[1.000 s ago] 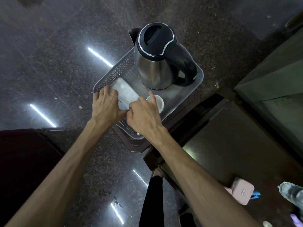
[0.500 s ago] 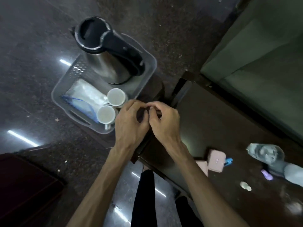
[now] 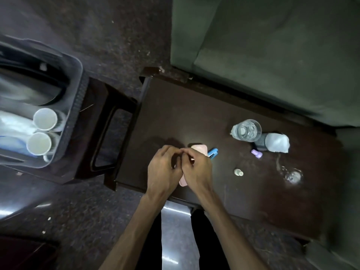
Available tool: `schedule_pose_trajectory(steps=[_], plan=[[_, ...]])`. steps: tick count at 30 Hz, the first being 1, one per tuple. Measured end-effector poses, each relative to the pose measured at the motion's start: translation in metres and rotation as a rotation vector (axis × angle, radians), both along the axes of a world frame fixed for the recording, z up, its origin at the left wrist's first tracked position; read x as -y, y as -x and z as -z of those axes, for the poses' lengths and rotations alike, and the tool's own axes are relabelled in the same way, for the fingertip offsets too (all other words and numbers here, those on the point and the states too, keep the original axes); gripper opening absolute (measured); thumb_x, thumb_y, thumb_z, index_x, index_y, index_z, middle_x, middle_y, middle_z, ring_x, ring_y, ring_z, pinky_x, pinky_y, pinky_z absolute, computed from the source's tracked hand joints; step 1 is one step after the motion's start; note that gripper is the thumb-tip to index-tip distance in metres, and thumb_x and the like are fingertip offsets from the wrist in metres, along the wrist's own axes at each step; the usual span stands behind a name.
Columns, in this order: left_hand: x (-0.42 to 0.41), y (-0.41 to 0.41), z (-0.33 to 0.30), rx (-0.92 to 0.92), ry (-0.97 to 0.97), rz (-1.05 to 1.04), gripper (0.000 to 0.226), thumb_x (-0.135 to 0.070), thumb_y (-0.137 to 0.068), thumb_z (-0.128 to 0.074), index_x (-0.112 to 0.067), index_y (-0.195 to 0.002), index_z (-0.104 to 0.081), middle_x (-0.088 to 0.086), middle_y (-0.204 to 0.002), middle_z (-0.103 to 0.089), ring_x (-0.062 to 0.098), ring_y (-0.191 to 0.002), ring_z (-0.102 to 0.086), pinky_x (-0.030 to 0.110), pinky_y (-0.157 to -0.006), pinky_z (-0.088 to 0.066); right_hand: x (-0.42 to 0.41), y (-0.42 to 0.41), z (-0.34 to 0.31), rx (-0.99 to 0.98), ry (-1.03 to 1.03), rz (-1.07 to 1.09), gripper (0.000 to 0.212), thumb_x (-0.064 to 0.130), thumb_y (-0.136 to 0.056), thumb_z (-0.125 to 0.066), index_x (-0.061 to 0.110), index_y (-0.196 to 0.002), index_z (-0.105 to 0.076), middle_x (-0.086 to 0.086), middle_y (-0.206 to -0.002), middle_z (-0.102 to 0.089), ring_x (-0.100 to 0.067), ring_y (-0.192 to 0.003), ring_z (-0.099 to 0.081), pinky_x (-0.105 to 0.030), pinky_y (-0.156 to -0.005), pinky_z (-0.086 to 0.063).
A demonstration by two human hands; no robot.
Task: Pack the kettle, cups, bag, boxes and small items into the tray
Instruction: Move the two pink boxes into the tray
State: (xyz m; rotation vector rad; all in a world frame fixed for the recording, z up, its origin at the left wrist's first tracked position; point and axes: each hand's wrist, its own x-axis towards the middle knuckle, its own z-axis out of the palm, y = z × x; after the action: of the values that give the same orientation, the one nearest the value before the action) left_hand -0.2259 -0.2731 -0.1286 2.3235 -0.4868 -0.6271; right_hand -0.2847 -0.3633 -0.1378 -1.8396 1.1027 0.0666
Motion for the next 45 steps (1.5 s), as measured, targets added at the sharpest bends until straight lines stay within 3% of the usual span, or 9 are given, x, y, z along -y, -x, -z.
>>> schedule_pose_trajectory(steps=[7, 13, 17, 26, 30, 33, 37, 40, 45], plan=[[0.019, 0.050, 0.027, -0.077, -0.202, 0.037, 0.046, -0.025, -0.082, -0.077, -0.008, -0.124, -0.067, 0.008, -0.130, -0.064, 0.032, -0.116, -0.061, 0.047, -0.090, -0.055, 0.027, 0.051, 0.022, -0.234, 0.074, 0.033, 0.036, 0.018, -0.084, -0.070, 0.021, -0.119, -0.077, -0.004, -0.110, -0.080, -0.025, -0.097, -0.075, -0.034, -0.087, -0.059], [0.020, 0.082, 0.062, -0.268, -0.355, -0.409, 0.087, -0.036, -0.071, -0.089, -0.003, -0.140, -0.047, 0.019, -0.137, -0.052, 0.041, -0.129, -0.052, 0.051, -0.101, -0.049, 0.051, 0.051, 0.048, -0.336, 0.153, 0.068, 0.033, 0.028, -0.087, -0.070, 0.018, -0.119, -0.069, -0.004, -0.109, -0.076, -0.034, -0.102, -0.071, -0.040, -0.084, -0.056], [0.029, 0.103, 0.080, -0.276, -0.405, -0.397, 0.118, -0.052, -0.056, -0.097, -0.001, -0.145, -0.039, 0.020, -0.135, -0.049, 0.041, -0.126, -0.054, 0.051, -0.099, -0.053, 0.059, 0.038, 0.064, -0.373, 0.194, -0.009, 0.049, 0.036, -0.090, -0.071, 0.019, -0.135, -0.064, -0.008, -0.121, -0.072, -0.035, -0.113, -0.068, -0.042, -0.092, -0.054], [0.017, 0.080, 0.093, -0.264, -0.314, -0.436, 0.078, -0.027, -0.064, -0.083, -0.007, -0.131, -0.047, 0.014, -0.120, -0.054, 0.040, -0.111, -0.060, 0.047, -0.089, -0.053, 0.065, 0.020, 0.085, -0.389, 0.135, -0.073, 0.016, 0.026, -0.089, -0.070, 0.018, -0.100, -0.078, -0.009, -0.101, -0.080, -0.033, -0.098, -0.074, -0.036, -0.083, -0.057], [-0.007, 0.050, 0.073, -0.205, -0.260, -0.511, 0.073, -0.023, -0.066, -0.083, -0.010, -0.131, -0.050, 0.012, -0.118, -0.057, 0.038, -0.107, -0.062, 0.044, -0.087, -0.054, 0.049, 0.007, 0.080, -0.301, 0.029, -0.105, 0.003, 0.017, -0.087, -0.073, 0.020, -0.088, -0.074, 0.010, -0.070, -0.066, -0.017, -0.072, -0.068, -0.029, -0.074, -0.054], [-0.035, 0.016, 0.044, -0.095, -0.161, -0.600, 0.073, -0.029, -0.068, -0.084, -0.018, -0.132, -0.052, 0.003, -0.115, -0.058, 0.028, -0.105, -0.063, 0.032, -0.078, -0.047, 0.025, -0.012, 0.063, -0.155, -0.011, -0.088, 0.020, 0.018, -0.085, -0.077, 0.032, -0.079, -0.065, 0.015, -0.066, -0.065, -0.003, -0.065, -0.064, -0.025, -0.067, -0.052], [-0.099, -0.042, -0.002, 0.026, -0.042, -0.635, 0.090, -0.029, -0.067, -0.084, -0.020, -0.149, -0.046, 0.002, -0.133, -0.057, 0.021, -0.120, -0.056, 0.030, -0.093, -0.042, -0.027, -0.061, 0.022, 0.008, -0.089, -0.132, 0.036, 0.022, -0.082, -0.075, 0.053, -0.095, -0.062, 0.015, -0.073, -0.071, -0.007, -0.065, -0.069, -0.022, -0.062, -0.056], [-0.157, -0.097, -0.029, 0.080, -0.020, -0.639, 0.097, -0.032, -0.064, -0.081, -0.020, -0.152, -0.044, 0.006, -0.142, -0.057, 0.028, -0.129, -0.056, 0.046, -0.108, -0.048, -0.075, -0.108, 0.004, 0.099, -0.177, -0.182, 0.036, 0.018, -0.085, -0.072, 0.043, -0.110, -0.065, 0.004, -0.070, -0.069, -0.025, -0.069, -0.071, -0.035, -0.071, -0.058], [-0.248, -0.187, -0.047, 0.019, -0.036, -0.680, 0.088, -0.036, -0.064, -0.079, -0.035, -0.147, -0.047, 0.003, -0.138, -0.061, 0.028, -0.121, -0.062, 0.053, -0.103, -0.053, -0.156, -0.194, -0.016, 0.183, -0.191, -0.295, 0.042, 0.016, -0.086, -0.073, 0.022, -0.127, -0.069, 0.008, -0.072, -0.067, -0.003, -0.061, -0.061, -0.035, -0.075, -0.059]])
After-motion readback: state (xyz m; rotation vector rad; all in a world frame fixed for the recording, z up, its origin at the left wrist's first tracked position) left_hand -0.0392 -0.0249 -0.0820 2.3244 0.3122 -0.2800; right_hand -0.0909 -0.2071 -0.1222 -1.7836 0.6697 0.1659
